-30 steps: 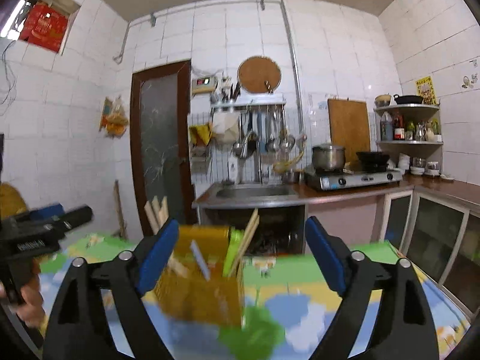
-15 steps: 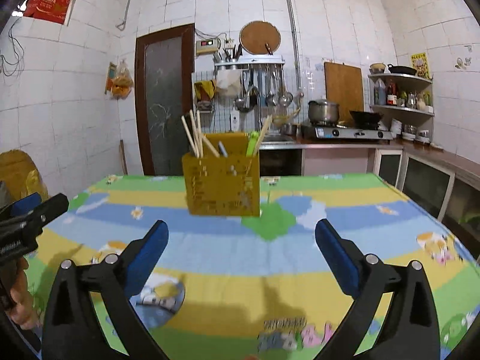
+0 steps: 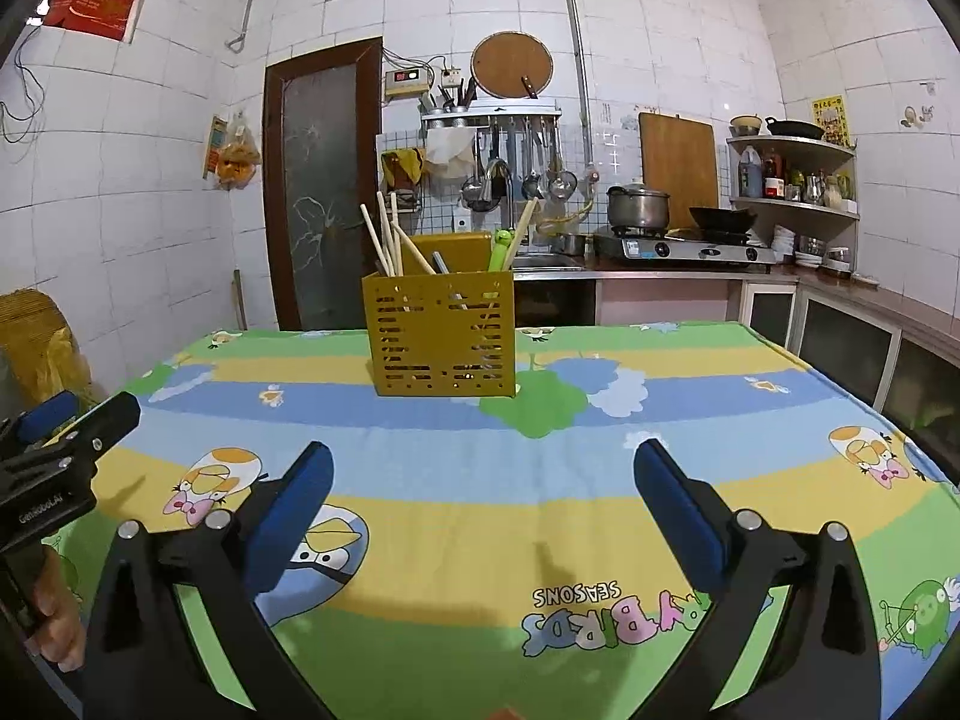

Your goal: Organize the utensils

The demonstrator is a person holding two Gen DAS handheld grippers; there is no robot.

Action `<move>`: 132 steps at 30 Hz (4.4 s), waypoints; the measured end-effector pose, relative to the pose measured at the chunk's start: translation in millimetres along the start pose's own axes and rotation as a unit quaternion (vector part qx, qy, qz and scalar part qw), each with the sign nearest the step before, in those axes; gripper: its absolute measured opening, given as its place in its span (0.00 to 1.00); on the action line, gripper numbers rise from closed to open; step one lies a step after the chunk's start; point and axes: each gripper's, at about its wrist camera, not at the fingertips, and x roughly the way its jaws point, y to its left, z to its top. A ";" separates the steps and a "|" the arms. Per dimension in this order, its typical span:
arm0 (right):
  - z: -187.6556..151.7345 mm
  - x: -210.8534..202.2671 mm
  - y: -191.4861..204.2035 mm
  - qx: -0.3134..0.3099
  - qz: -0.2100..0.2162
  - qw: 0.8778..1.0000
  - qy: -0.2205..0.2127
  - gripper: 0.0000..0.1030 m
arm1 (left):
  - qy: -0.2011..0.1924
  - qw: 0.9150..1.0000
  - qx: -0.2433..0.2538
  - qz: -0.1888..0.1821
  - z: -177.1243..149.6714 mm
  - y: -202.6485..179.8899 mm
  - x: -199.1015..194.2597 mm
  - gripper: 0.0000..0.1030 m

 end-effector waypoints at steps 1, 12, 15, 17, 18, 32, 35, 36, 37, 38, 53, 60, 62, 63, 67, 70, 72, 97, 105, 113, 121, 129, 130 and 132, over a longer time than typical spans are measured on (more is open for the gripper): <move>-0.4 0.9 0.9 -0.002 -0.001 1.000 0.002 0.95 | -0.001 1.000 0.000 0.001 -0.3 0.4 -1.0 0.95; -0.5 5.8 6.6 -0.013 -0.006 1.000 0.013 0.95 | -0.010 1.000 0.003 0.015 -0.6 -2.2 -4.7 0.95; -0.9 3.8 7.0 -0.012 -0.014 1.000 0.009 0.95 | -0.013 1.000 0.005 0.017 -0.9 -2.8 -6.3 0.95; -1.1 1.8 6.5 -0.010 -0.017 1.000 0.005 0.95 | -0.018 1.000 0.007 0.018 -1.0 -3.7 -8.2 0.95; -1.4 1.1 6.2 -0.009 -0.019 1.000 0.004 0.95 | -0.019 1.000 0.008 0.018 -1.4 -4.2 -8.8 0.95; -0.1 -6.2 6.3 -0.009 -0.033 0.999 -0.011 0.95 | -0.028 0.999 0.011 0.021 -0.3 -6.3 -13.2 0.95; 0.0 -6.5 6.3 -0.009 -0.034 0.999 -0.012 0.95 | -0.030 0.999 0.011 0.021 -0.2 -6.8 -14.4 0.95; 0.0 -6.5 6.3 -0.009 -0.034 0.999 -0.013 0.95 | -0.030 0.999 0.011 0.021 -0.2 -6.8 -14.3 0.95; -0.1 -7.0 6.4 -0.010 -0.034 0.999 -0.013 0.95 | -0.030 0.999 0.011 0.021 -0.3 -6.7 -14.3 0.95; 0.0 -7.3 6.4 -0.010 -0.034 0.999 -0.014 0.95 | -0.029 0.999 0.011 0.021 -0.3 -6.7 -14.3 0.95; 0.2 -7.3 6.6 -0.010 -0.034 0.999 -0.013 0.95 | -0.040 0.999 0.013 0.023 0.9 -8.6 -19.0 0.95; 0.2 -7.4 6.7 -0.010 -0.034 0.999 -0.013 0.95 | -0.040 0.999 0.013 0.023 0.8 -8.8 -19.0 0.95; 0.2 -7.3 6.7 -0.010 -0.034 0.999 -0.014 0.95 | -0.040 0.999 0.013 0.023 0.7 -8.9 -19.0 0.95; 0.3 -7.3 6.6 -0.010 -0.034 0.999 -0.013 0.95 | -0.040 0.999 0.013 0.023 0.7 -8.9 -18.9 0.95; 0.3 -7.4 6.7 -0.010 -0.034 0.999 -0.014 0.95 | -0.040 0.999 0.013 0.023 0.5 -8.9 -19.0 0.95; 0.3 -7.4 6.6 -0.009 -0.034 0.999 -0.014 0.95 | -0.040 0.999 0.013 0.023 0.4 -9.0 -18.9 0.95; 0.3 -7.5 6.6 -0.010 -0.034 0.999 -0.014 0.95 | -0.040 0.999 0.013 0.023 0.3 -9.0 -18.9 0.95; -0.1 -7.4 6.3 -0.009 -0.034 0.999 -0.014 0.95 | -0.042 0.999 0.013 0.023 0.9 -8.6 -20.0 0.95; -0.3 -7.4 6.3 -0.009 -0.034 0.999 -0.014 0.95 | -0.042 0.999 0.014 0.023 0.4 -8.4 -19.8 0.95; -0.4 -7.1 6.4 -0.009 -0.034 0.999 -0.014 0.95 | -0.042 0.999 0.014 0.023 0.0 -8.2 -19.7 0.95; -0.5 -7.0 6.4 -0.009 -0.034 0.999 -0.014 0.95 | -0.042 0.999 0.014 0.023 -0.4 -8.0 -19.4 0.95; -0.6 -7.0 6.3 -0.009 -0.034 0.999 -0.014 0.95 | -0.043 0.999 0.014 0.024 0.6 -7.9 -19.9 0.95; -0.7 -6.9 6.4 -0.009 -0.034 0.999 -0.014 0.95 | -0.042 0.999 0.014 0.024 0.4 -7.9 -19.9 0.95; -0.6 -6.9 6.3 -0.009 -0.034 0.999 -0.014 0.95 | -0.042 0.999 0.014 0.024 0.3 -7.9 -19.9 0.95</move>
